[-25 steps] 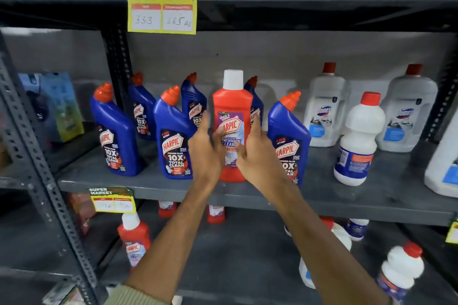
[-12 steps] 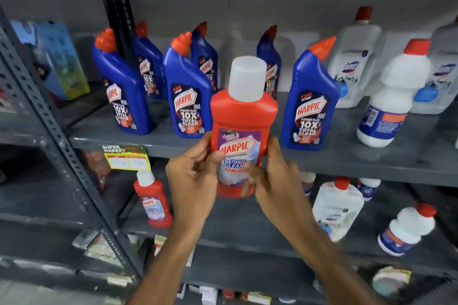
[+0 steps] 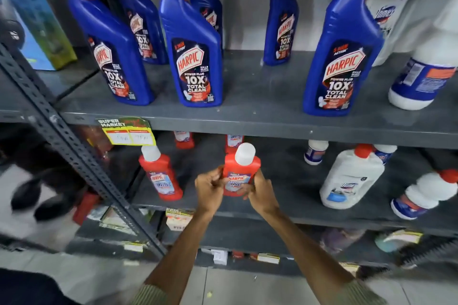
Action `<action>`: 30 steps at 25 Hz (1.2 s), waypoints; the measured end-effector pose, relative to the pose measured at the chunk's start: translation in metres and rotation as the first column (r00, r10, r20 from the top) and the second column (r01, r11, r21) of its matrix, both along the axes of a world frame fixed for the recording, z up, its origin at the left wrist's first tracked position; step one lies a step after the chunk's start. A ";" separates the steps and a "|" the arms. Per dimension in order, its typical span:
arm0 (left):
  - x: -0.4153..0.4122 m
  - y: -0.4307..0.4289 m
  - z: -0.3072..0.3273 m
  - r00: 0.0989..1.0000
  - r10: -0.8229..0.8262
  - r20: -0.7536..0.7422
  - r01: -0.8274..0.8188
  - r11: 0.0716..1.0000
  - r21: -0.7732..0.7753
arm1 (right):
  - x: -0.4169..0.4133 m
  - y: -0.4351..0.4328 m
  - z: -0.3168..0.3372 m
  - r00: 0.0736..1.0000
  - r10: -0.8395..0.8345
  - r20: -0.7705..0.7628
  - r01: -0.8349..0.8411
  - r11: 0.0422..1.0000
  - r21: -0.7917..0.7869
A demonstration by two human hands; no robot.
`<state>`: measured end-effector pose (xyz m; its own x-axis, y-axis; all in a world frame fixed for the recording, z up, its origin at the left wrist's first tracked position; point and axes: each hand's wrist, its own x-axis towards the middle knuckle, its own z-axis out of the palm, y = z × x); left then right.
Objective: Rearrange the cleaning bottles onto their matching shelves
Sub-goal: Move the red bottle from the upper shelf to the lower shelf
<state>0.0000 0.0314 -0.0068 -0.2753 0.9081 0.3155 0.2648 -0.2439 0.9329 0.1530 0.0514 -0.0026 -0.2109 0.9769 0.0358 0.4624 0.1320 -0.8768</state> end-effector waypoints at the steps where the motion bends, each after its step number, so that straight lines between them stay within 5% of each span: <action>1: -0.003 0.007 -0.010 1.000 -0.010 0.012 0.010 1.000 -0.028 | -0.003 0.006 -0.008 1.000 -0.013 -0.011 0.013 1.000 -0.021; 6: -0.010 0.029 -0.051 0.999 0.026 0.024 -0.020 0.974 -0.227 | -0.016 0.022 -0.035 0.999 -0.039 -0.021 0.036 0.991 -0.126; 11: -0.001 0.027 -0.051 0.989 -0.012 0.150 0.047 0.971 -0.233 | -0.016 0.025 -0.045 0.999 -0.042 -0.001 0.042 0.992 -0.122; 15: 0.004 0.008 -0.032 1.000 0.017 0.004 -0.015 0.970 -0.244 | -0.001 0.017 -0.029 0.998 -0.016 0.057 0.023 0.990 -0.137; 17: 0.008 -0.013 -0.016 0.980 0.168 -0.107 -0.179 0.978 -0.104 | 0.020 0.007 -0.009 0.991 -0.059 0.117 0.069 0.994 -0.080; 20: 0.027 -0.037 0.039 0.964 0.252 -0.080 -0.211 0.916 0.341 | 0.058 -0.014 0.044 0.988 -0.140 0.072 0.124 0.973 0.197; 22: 0.046 -0.036 0.096 0.958 0.255 -0.132 -0.128 0.791 0.599 | 0.078 -0.030 0.095 0.983 -0.178 -0.040 0.178 0.882 0.437; 25: 0.077 -0.022 0.192 0.956 0.248 -0.154 -0.068 0.704 0.707 | 0.100 -0.044 0.176 0.953 -0.187 -0.240 0.304 0.624 0.720; 28: 0.105 0.001 0.246 0.974 0.183 -0.135 -0.051 0.754 0.655 | 0.124 -0.037 0.235 0.898 -0.193 -0.396 0.440 0.385 0.811; 30: 0.124 0.017 0.261 0.993 0.084 -0.084 -0.023 0.831 0.555 | 0.139 -0.022 0.256 0.861 -0.220 -0.459 0.509 0.352 0.786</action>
<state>0.1240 0.0480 0.2545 -0.2577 0.5586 0.7884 0.3779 -0.6927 0.6143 0.2922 0.0291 0.2535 0.3151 0.3573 0.8792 0.4754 0.7424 -0.4720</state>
